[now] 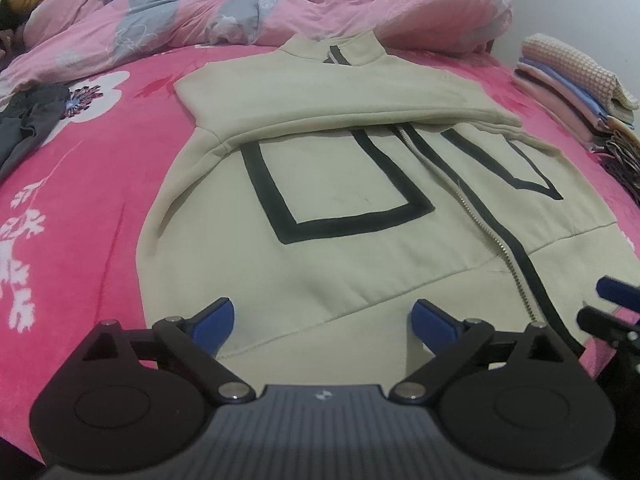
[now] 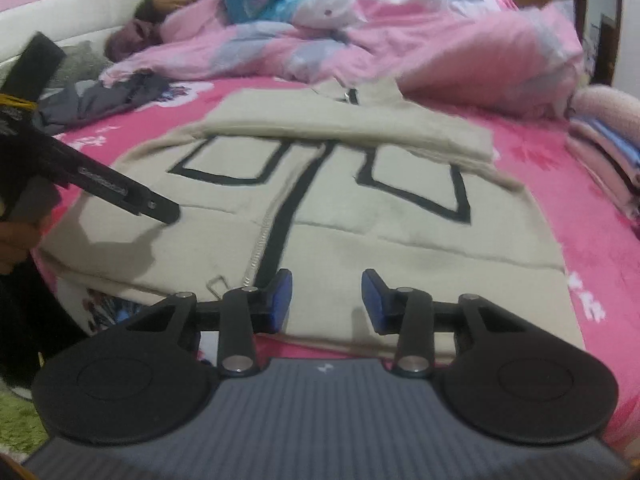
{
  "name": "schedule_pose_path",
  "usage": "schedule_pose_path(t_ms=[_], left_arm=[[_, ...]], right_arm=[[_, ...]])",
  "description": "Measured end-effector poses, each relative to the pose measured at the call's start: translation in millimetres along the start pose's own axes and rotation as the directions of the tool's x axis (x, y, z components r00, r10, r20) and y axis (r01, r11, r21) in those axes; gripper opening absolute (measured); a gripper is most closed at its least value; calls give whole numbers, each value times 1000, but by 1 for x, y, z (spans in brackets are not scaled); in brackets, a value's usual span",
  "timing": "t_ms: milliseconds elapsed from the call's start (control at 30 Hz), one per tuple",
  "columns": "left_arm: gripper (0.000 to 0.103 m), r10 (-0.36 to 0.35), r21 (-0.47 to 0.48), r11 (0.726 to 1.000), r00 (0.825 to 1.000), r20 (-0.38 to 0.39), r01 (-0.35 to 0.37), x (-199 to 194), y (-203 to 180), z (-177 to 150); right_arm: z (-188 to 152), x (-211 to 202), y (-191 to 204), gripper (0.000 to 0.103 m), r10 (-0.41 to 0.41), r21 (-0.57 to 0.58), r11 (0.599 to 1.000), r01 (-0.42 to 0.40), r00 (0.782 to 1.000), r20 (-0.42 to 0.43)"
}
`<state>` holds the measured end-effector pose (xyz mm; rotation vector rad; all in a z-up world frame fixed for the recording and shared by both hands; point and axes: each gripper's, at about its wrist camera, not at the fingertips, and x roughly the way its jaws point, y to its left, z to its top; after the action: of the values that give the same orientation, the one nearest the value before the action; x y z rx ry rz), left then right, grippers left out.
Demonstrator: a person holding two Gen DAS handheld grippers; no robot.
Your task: Fold clothes
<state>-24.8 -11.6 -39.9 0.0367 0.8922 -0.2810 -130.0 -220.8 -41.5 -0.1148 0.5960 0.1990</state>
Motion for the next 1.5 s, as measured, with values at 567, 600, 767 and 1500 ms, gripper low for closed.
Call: schedule_pose_path(t_ms=[567,600,767,1500], left_arm=[[97,12,13,1000,1000,24,-13,-9,2,4],[97,23,20,1000,999,40,-23,-13,3,5],[97,34,47,998,996,85,-38,-17,-2,23],[101,72,-9,997,997,-2,-72,20,-11,15]], right_arm=[[21,11,-8,33,15,44,999,-19,995,96],[25,12,-9,33,12,49,999,-18,994,111],[43,22,-15,33,-24,83,997,11,986,167],[63,54,-35,41,-12,192,981,5,999,33]])
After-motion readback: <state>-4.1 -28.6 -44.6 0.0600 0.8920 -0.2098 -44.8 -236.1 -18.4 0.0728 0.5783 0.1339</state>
